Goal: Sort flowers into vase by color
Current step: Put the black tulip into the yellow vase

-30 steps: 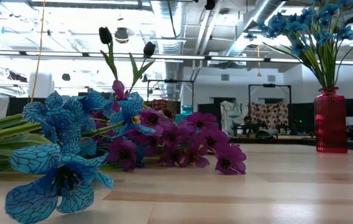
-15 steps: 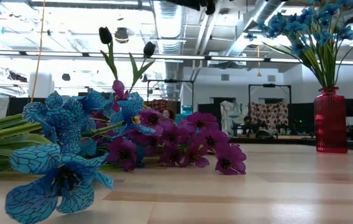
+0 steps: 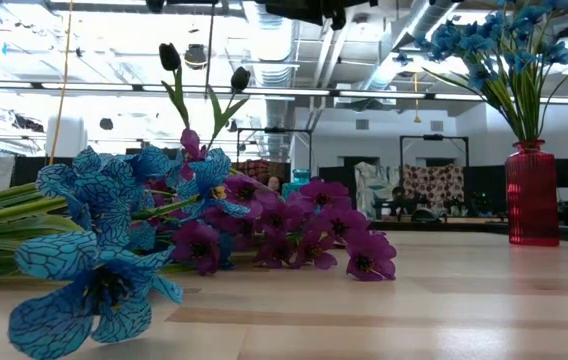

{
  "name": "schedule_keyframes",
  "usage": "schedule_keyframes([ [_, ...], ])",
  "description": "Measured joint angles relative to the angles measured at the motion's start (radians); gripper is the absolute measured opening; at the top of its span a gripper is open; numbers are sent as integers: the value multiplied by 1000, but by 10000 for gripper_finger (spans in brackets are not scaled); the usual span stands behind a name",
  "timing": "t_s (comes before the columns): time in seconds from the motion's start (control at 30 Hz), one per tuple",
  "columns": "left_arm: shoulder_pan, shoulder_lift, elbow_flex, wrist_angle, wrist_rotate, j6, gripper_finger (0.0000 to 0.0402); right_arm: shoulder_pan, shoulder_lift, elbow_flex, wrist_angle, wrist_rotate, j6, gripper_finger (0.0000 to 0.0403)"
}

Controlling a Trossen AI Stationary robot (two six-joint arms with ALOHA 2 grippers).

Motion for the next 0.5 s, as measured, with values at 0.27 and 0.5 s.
schedule_keyframes([
  [0.27, 25, 8, -186, 168, -60, 16, 0, 0, 0, 0, -3, 0, 0, 199],
  [0.5, 25, 8, -373, 499, -200, 125, 0, 0, 0, 0, -14, 0, -3, 199],
])
